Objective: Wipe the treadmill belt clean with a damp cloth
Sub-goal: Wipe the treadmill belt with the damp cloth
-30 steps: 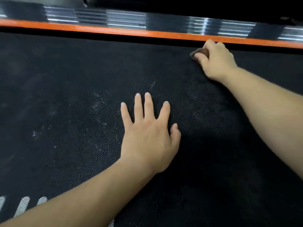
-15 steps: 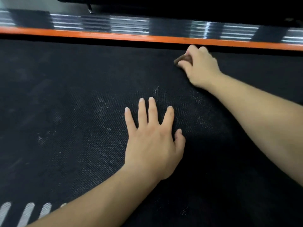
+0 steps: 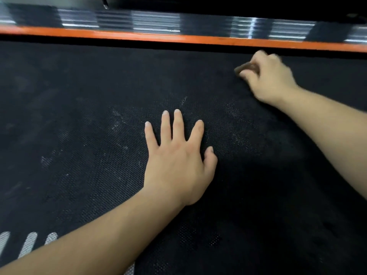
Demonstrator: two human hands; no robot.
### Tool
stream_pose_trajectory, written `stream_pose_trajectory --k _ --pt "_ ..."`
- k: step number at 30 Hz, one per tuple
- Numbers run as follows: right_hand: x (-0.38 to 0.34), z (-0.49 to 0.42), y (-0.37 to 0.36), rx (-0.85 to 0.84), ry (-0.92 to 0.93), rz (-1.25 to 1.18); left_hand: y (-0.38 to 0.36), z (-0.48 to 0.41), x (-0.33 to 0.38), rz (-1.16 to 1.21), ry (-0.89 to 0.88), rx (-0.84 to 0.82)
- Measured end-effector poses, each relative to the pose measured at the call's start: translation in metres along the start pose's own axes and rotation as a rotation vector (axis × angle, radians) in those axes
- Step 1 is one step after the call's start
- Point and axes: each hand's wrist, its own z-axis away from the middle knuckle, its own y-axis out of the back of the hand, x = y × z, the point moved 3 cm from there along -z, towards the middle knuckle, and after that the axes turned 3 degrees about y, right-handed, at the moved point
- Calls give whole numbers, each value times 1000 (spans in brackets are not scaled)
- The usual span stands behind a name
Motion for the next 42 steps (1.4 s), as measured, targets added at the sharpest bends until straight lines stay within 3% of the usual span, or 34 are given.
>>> stream_pose_trajectory --k 3,9,11,13,15,21,26,29,32,34,38,40,42 --pt "16 -14 13 34 -217 55 0 0 0 -4 8 2" --pt "-5 46 7 -72 142 -25 0 -1 0 -20 19 -23" --pt "16 32 16 -38 65 65 0 -1 1 -29 20 -25" --pt "34 15 23 2 -134 73 0 -1 1 -30 27 -21" --pt "28 19 21 15 -186 81 0 -2 0 -36 26 -29" --pt "2 97 20 -86 223 -26 -1 -1 0 -33 28 -43" --pt "33 70 32 -5 -106 46 -1 -1 0 -24 30 -43" --pt "-5 129 26 -27 99 -1 -2 -1 -1 -27 28 -31" --pt "-18 193 36 -164 333 -56 -2 -2 -1 -29 28 -24" --pt "5 181 43 -99 330 9 -2 -2 -1 -30 28 -25" --pt "35 149 44 10 -5 -2 -3 -2 -2 -33 33 -23" --pt "11 179 41 18 62 11 -3 -2 -1 -31 30 -19" --pt "-21 232 43 -93 260 -76 -2 -2 -1 -30 30 -17"
